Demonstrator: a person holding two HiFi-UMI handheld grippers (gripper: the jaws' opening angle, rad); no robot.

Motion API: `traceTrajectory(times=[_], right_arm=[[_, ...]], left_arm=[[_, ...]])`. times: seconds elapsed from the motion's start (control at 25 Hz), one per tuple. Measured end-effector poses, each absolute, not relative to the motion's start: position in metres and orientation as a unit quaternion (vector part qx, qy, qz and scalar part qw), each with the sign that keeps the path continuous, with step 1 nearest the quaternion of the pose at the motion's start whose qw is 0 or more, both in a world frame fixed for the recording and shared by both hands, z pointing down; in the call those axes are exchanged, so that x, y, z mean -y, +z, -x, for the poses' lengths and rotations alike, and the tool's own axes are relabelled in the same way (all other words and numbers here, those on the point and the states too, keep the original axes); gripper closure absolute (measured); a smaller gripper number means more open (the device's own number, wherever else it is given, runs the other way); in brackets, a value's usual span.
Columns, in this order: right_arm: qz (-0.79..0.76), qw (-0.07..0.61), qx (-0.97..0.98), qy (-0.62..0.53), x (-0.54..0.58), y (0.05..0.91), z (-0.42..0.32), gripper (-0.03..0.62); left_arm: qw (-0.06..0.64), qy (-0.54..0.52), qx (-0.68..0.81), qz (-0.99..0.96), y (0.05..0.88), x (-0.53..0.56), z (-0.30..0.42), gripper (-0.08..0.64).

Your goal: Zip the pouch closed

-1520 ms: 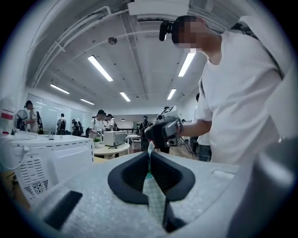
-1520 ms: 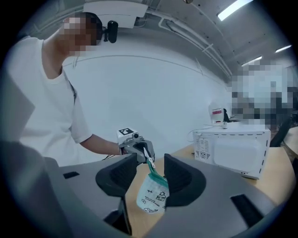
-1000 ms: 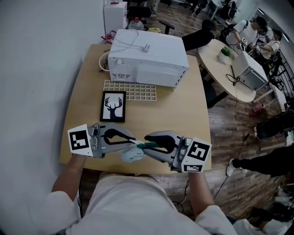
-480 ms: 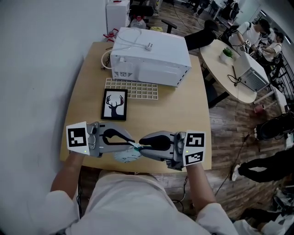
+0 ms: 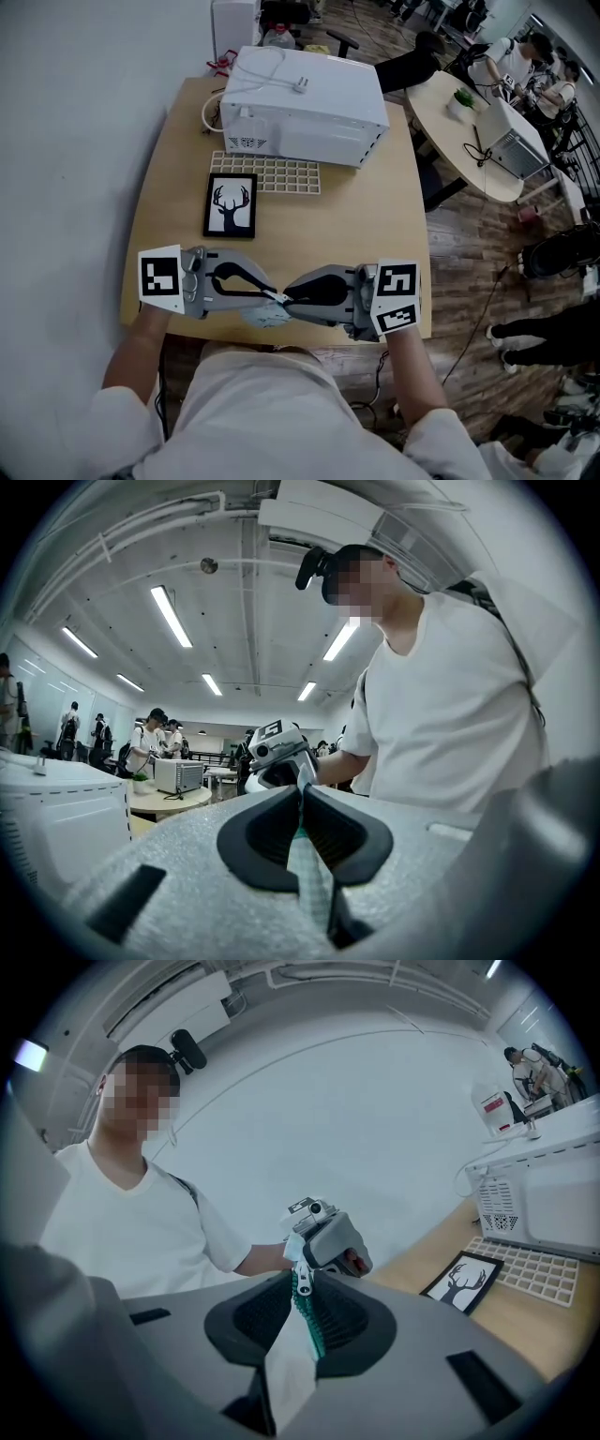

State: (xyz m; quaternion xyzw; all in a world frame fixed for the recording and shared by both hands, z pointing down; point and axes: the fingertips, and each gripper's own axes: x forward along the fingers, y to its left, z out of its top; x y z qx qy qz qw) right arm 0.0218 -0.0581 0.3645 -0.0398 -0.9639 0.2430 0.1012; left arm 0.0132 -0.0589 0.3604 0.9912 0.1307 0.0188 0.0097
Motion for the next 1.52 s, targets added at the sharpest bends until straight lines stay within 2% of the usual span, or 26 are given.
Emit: traceTrajectory(times=[0.28, 0.48, 0.76, 1.0, 1.32, 1.52], right_arm=[[0.039, 0.105, 0.959, 0.259, 0.058, 0.369, -0.029, 0.511], [0.035, 0.097, 0.958, 0.268, 0.058, 0.370, -0.034, 0.540], [0.033, 0.095, 0.957, 0.272, 0.057, 0.376, -0.034, 0.541], [0.041, 0.095, 0.957, 0.271, 0.056, 0.378, -0.034, 0.500], [0.054, 0.100, 0.958, 0.264, 0.051, 0.377, -0.039, 0.548], [0.056, 0.098, 0.958, 0.263, 0.050, 0.376, -0.045, 0.554]], left_arm=[[0.010, 0.021, -0.141, -0.990, 0.364, 0.057, -0.017, 0.534], [0.011, 0.021, -0.138, -0.990, 0.366, 0.058, -0.018, 0.534], [0.009, 0.025, -0.136, -0.990, 0.370, 0.059, -0.020, 0.534], [0.011, 0.027, -0.137, -0.990, 0.369, 0.055, -0.023, 0.534], [0.007, 0.028, -0.132, -0.991, 0.371, 0.054, -0.025, 0.534], [0.009, 0.029, -0.127, -0.991, 0.372, 0.052, -0.029, 0.535]])
